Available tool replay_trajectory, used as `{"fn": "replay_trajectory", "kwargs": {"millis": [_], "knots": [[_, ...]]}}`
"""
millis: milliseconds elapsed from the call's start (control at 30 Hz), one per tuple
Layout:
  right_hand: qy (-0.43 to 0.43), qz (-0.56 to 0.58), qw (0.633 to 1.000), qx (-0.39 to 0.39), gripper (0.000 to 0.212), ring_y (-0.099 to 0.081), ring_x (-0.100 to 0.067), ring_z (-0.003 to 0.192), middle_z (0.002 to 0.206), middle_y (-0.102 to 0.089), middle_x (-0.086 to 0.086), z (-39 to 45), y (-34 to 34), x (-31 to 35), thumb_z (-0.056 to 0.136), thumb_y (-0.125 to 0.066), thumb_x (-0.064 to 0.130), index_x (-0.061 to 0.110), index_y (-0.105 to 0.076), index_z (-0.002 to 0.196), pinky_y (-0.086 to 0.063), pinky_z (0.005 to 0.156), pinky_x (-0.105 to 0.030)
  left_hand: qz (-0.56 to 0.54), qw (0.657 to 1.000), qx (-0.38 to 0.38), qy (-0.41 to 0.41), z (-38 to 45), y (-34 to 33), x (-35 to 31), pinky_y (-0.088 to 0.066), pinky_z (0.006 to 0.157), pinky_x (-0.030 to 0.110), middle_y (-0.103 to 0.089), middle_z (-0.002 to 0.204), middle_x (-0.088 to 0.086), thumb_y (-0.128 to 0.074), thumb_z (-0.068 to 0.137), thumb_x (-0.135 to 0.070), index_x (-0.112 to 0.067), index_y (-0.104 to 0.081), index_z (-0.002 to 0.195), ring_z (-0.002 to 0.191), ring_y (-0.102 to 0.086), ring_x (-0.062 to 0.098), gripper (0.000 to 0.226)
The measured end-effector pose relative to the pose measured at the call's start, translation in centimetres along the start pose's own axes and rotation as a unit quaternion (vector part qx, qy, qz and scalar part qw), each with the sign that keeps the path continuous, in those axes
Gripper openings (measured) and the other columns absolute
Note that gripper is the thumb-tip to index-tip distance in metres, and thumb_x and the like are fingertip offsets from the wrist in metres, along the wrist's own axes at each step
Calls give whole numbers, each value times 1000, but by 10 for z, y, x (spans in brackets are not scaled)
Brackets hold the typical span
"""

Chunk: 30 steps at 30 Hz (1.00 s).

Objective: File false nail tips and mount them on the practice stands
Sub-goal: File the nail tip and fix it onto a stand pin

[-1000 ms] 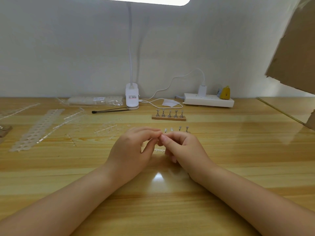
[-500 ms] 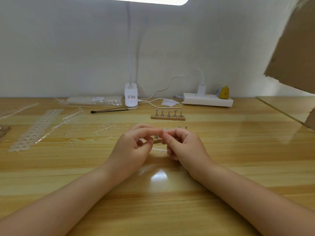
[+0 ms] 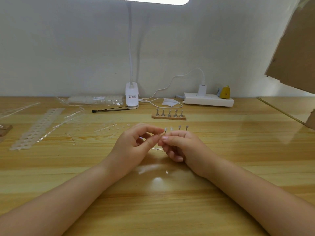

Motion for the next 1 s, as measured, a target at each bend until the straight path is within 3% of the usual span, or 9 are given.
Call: {"fn": "replay_trajectory", "kwargs": {"millis": [167, 333, 533, 633, 700, 767, 867, 1000], "knots": [[-5, 21, 1000, -4, 19, -47, -8, 51, 66, -58, 0, 1, 2, -1, 93, -57, 12, 11, -70, 79, -31, 40, -16, -3, 1000, -11, 8, 0, 2, -2, -51, 78, 43, -71, 87, -3, -64, 83, -29, -17, -71, 91, 84, -66, 13, 15], [37, 3, 996, -81, 13, -53, -8, 57, 74, -68, 4, -2, 3, -4, 89, -66, 15, 8, -73, 98, -38, 44, -18, -1, 998, -52, 32, 2, 6, 1, -50, 71, 31, -72, 79, -11, -64, 77, -38, -25, -70, 81, 74, -64, 4, 15], [74, -24, 990, -115, 11, -52, -6, 54, 66, -67, 8, -5, 5, -2, 83, -73, 20, 11, -75, 88, -38, 45, -18, 26, 998, -62, 19, 2, 7, 1, -49, 66, 23, -70, 75, -9, -68, 79, -36, -26, -72, 77, 70, -62, 7, 12], [69, -6, 989, -130, 8, -52, -8, 55, 65, -65, 5, -5, 7, -2, 83, -73, 18, 11, -74, 86, -38, 45, -19, 162, 983, -60, -55, 2, 8, -4, -45, 69, 25, -67, 75, -11, -61, 93, -29, -20, -74, 84, 74, -60, 9, 18], [63, 24, 987, -145, 8, -51, -9, 54, 66, -62, -3, -4, 10, -3, 81, -75, 19, 11, -74, 82, -38, 44, -20, 364, 923, -89, -86, 3, 11, -6, -45, 74, 36, -67, 86, -4, -48, 96, -33, -16, -73, 93, 82, -61, 21, 31], [58, 51, 986, -151, 10, -51, -9, 52, 65, -61, -5, -3, 11, -3, 79, -76, 19, 10, -73, 81, -37, 42, -19, 477, 875, -80, -27, 5, 16, 3, -40, 83, 38, -64, 103, 1, -48, 96, -36, -17, -70, 107, 97, -56, 26, 31], [48, 83, 984, -150, 9, -50, -8, 50, 62, -61, -1, -2, 11, -4, 79, -75, 16, 8, -72, 80, -36, 40, -18, 500, 864, -17, 57, 8, 17, 22, -35, 86, 31, -56, 113, -5, -44, 96, -42, -26, -66, 113, 106, -45, 20, 32], [32, 131, 983, -125, 15, -51, -7, 51, 63, -61, 0, 0, 10, -5, 81, -71, 13, 0, -68, 89, -38, 39, -17, 465, 885, -26, 29, 9, 18, 24, -38, 84, 31, -60, 103, 1, -49, 97, -34, -20, -67, 113, 98, -48, 22, 28]]}}
Point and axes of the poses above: each hand's wrist, its own z-axis towards the middle knuckle, its own y-axis out of the back of the hand, x = y × z, the point moved 5 cm from there along z, towards the middle knuckle
